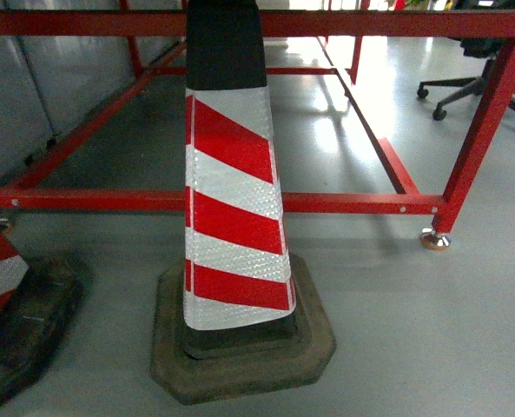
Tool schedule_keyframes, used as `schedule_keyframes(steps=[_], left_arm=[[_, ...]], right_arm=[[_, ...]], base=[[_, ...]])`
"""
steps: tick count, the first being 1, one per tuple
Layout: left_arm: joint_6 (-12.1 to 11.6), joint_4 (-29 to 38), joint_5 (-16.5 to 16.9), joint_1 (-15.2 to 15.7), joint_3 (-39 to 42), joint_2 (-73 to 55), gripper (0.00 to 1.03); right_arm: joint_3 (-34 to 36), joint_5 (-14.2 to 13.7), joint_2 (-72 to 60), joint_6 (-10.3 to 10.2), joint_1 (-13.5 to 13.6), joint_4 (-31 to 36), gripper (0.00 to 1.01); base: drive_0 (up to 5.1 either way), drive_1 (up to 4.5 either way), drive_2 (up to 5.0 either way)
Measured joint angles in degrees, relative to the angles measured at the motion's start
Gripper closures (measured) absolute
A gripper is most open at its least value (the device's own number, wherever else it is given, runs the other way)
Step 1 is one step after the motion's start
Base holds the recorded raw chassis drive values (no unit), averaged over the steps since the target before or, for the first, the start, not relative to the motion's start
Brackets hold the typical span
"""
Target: Pick blue part to blue bin on bottom shelf
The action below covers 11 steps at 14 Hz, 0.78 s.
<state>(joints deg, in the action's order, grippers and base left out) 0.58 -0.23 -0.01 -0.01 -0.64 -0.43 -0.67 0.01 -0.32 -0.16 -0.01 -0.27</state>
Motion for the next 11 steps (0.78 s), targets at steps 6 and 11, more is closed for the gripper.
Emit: schedule_keyframes(steps=[6,11], left_arm=[[0.0,0.02,0.0,0.0,0.0,0.0,0.05],[0.0,0.02,0.0,0.0,0.0,0.0,0.05]], right_arm=[[0.0,0.0,0.0,0.02,0.0,0.0,0.03],[0.0,0.0,0.02,0.0,0.0,0.0,0.03]], base=[[0.0,0.0,0.0],[0.0,0.0,0.0]])
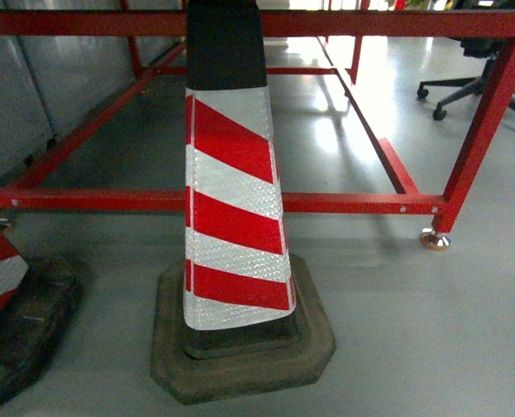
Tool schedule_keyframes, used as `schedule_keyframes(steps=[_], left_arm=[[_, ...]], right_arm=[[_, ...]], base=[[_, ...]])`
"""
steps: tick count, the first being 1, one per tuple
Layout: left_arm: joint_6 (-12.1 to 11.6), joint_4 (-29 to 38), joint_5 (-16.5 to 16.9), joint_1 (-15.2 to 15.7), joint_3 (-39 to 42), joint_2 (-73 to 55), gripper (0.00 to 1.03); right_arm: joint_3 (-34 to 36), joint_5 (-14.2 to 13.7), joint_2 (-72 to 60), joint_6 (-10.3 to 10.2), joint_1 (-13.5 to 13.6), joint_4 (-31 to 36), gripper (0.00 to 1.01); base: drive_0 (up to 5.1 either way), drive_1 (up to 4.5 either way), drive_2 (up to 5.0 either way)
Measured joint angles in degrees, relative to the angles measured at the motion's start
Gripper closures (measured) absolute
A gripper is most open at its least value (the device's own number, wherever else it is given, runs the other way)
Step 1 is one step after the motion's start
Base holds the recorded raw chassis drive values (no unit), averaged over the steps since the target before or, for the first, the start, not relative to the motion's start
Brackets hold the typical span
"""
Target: Pick blue part to blue bin on bottom shelf
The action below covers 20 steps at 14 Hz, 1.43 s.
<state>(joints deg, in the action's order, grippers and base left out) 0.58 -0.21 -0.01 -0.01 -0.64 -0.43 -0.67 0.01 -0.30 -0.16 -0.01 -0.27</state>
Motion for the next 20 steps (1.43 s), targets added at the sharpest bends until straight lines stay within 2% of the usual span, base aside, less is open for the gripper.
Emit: schedule_keyframes(steps=[20], left_arm=[[-0.28,-0.04,0.07,0.0,0.0,0.0,0.05]], right_arm=[[0.0,-0.11,0.0,-0.02,0.0,0.02,0.03]], base=[[0.0,0.0,0.0]])
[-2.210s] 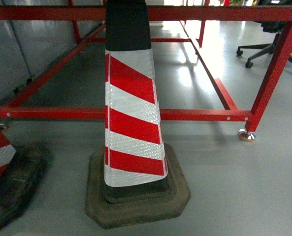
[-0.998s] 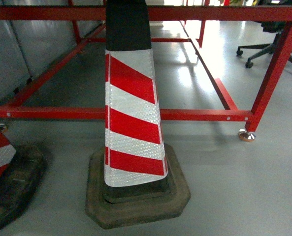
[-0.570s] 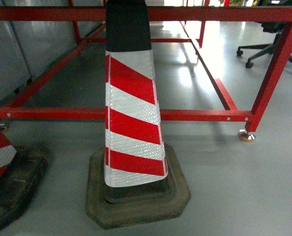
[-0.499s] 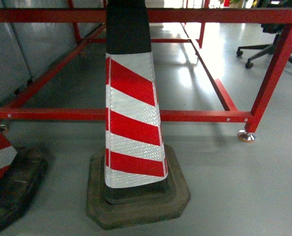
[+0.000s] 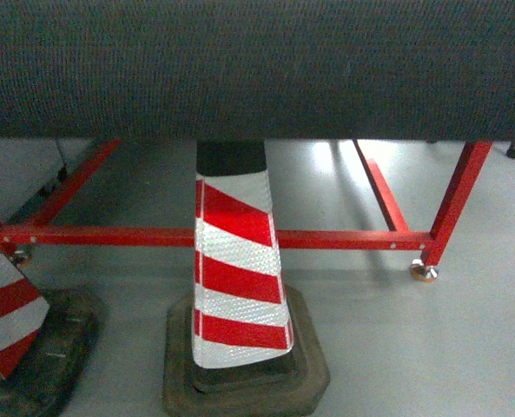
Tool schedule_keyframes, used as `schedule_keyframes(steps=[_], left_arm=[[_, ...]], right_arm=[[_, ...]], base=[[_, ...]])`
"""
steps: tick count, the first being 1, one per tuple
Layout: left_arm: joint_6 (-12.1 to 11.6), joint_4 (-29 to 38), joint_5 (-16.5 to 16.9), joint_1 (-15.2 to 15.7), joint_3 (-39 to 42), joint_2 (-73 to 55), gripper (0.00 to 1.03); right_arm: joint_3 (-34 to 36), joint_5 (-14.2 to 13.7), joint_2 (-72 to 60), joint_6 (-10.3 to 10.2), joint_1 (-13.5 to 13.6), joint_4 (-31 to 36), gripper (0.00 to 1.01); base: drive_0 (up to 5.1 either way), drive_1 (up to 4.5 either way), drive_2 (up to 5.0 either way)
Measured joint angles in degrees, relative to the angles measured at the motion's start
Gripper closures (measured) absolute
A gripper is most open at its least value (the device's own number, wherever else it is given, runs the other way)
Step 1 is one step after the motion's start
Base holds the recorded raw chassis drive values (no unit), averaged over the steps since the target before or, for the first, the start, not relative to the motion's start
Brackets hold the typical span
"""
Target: Pick blue part to blue bin on bottom shelf
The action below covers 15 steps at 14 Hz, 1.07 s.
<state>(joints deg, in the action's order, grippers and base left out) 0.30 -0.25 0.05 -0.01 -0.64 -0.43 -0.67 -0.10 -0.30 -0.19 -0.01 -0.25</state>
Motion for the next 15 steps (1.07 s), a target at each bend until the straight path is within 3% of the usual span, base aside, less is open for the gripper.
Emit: schedule_keyframes(steps=[15], left_arm=[[-0.33,0.0,-0.13,0.0,0.0,0.02,0.05]], right_arm=[[0.0,0.11,0.0,0.11,0.0,0.0,0.03]], base=[[0.0,0.0,0.0]])
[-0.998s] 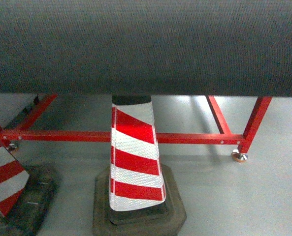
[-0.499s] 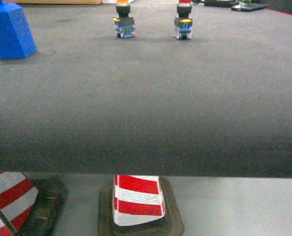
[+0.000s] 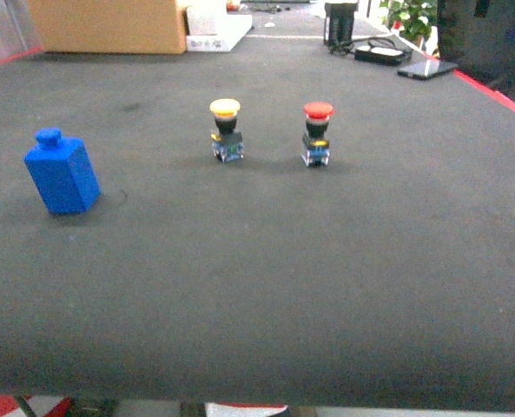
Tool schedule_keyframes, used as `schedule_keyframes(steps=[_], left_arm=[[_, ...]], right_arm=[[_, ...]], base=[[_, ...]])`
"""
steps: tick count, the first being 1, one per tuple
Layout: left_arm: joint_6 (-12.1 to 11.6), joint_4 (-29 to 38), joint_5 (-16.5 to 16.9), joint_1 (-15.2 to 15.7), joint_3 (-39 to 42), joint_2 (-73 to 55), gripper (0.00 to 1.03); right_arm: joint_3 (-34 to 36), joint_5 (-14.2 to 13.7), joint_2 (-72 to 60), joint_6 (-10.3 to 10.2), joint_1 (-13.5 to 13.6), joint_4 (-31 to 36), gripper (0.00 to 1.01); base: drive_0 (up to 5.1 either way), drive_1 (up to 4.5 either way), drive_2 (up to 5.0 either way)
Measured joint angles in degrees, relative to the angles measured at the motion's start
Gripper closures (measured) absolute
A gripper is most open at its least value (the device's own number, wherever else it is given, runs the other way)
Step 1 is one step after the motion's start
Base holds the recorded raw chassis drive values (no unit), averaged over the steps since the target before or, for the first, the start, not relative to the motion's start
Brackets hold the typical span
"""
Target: Pick blue part to blue bin on bottom shelf
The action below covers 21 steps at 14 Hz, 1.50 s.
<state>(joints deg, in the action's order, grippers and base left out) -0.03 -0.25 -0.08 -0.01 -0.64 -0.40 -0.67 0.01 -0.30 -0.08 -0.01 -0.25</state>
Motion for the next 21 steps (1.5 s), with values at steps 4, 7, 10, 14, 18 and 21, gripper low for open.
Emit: schedule_keyframes(steps=[4,7,10,14,18,21], left_arm=[[0.0,0.33,0.04,0.0,0.0,-0.02,0.05],[0.0,-0.02,0.07,0.0,-0.02,-0.02,0.05],[0.0,0.0,0.04,0.0,-0.02,-0.02,0.05],[1.18,7.13,-15.17,-6.78,-0.85,-16.26,0.05],[3.76,50.97,-13.18,-6.69,-12.15,-71.34,0.05],[6.29,56.52,-10.78,-7.04,-21.84,-97.57,0.05]], right_arm=[[0.0,-0.02,0.0,-0.07,0.0,0.39,0.03],[0.0,-0.02,-0.02,-0.09,0.0,-0.02,0.03],[0.0,-0.02,-0.02,-0.09,0.0,-0.02,0.03],[0.0,0.02,-0.02,-0.07,0.0,-0.02,0.03],[0.0,-0.02,-0.02,-0.07,0.0,-0.02,0.03],[0.0,-0.02,0.0,-0.09,0.0,-0.04,0.03]], base=[[0.0,0.0,0.0],[0.0,0.0,0.0],[0.0,0.0,0.0],[0.0,0.0,0.0],[0.0,0.0,0.0],[0.0,0.0,0.0]])
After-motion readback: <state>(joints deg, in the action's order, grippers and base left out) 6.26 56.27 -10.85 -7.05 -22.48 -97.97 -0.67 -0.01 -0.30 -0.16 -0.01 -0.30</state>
